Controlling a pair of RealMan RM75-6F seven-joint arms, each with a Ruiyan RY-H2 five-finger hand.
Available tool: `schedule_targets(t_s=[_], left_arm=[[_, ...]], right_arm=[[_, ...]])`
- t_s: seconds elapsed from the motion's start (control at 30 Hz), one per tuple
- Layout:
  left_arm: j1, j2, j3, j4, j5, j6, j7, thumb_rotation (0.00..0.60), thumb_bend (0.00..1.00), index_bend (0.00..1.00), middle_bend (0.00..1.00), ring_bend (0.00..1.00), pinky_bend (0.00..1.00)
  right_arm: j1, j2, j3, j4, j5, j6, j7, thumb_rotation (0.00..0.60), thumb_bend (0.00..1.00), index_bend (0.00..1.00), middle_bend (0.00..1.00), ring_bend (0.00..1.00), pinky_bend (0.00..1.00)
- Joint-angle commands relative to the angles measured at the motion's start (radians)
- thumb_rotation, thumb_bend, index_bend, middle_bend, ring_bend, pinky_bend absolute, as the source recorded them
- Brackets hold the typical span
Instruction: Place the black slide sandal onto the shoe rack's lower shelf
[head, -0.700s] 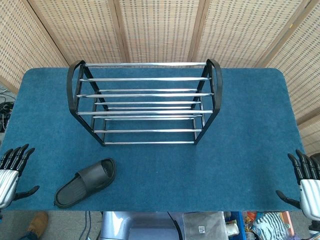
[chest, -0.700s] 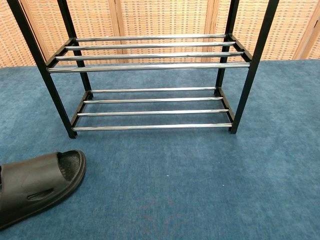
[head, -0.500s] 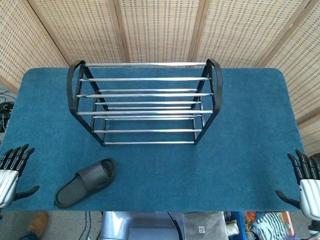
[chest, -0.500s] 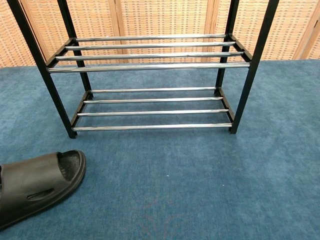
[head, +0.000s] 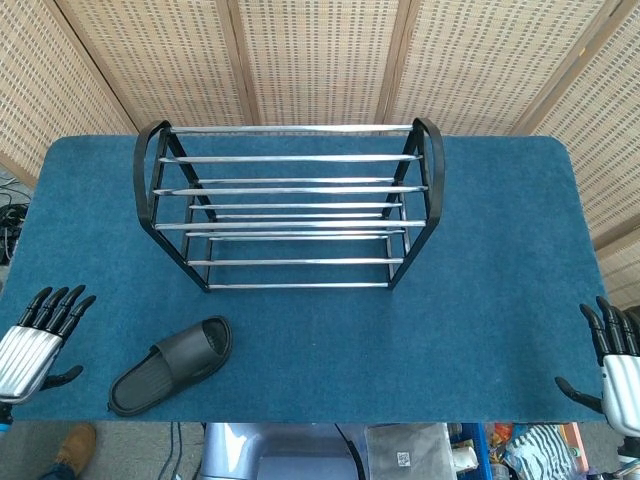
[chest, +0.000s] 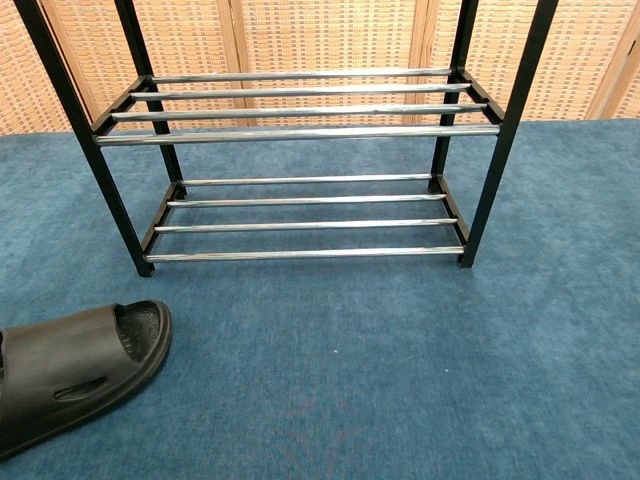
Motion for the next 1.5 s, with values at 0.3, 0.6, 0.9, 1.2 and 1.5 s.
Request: schedule_targets(t_s=[0.3, 0.6, 0.9, 1.2, 1.5], left_arm=[[-0.068, -0.173, 0.056, 0.394, 0.048, -0.103, -0.183, 0.6, 0.06, 0.0, 0.0, 0.0, 0.0], [-0.05, -0.317, 0.055, 0.533, 0.046, -0.041, -0.217, 0.6, 0.06, 0.0, 0.0, 0.0, 0.0], [-0.049, -0.438, 0.078, 0.653, 0.1, 0.055, -0.247, 0.6, 0.06, 0.0, 0.0, 0.0, 0.0], [-0.078, -0.488, 0.121, 0.66, 0.169, 0.079, -0.186, 0.6, 0.07, 0.0, 0.0, 0.0, 0.0], [-0.115, -0.489, 0.142, 0.566, 0.222, 0.095, -0.102, 0.6, 0.07, 0.0, 0.0, 0.0, 0.0]], right_arm=[[0.009, -0.016, 0.005, -0.001, 0.025, -0.023, -0.033, 0.6, 0.0, 0.0, 0.0, 0.0, 0.0], [0.009, -0.01, 0.005, -0.004, 0.022, -0.022, -0.021, 0.6, 0.0, 0.0, 0.0, 0.0, 0.0], [0.005, 0.002, 0.002, -0.007, 0.014, -0.014, 0.003, 0.6, 0.0, 0.0, 0.0, 0.0, 0.0], [0.002, 0.01, 0.002, -0.009, 0.012, -0.01, 0.017, 0.6, 0.0, 0.0, 0.0, 0.0, 0.0], [0.001, 0.015, 0.001, -0.009, 0.011, -0.01, 0.025, 0.6, 0.0, 0.0, 0.0, 0.0, 0.0]])
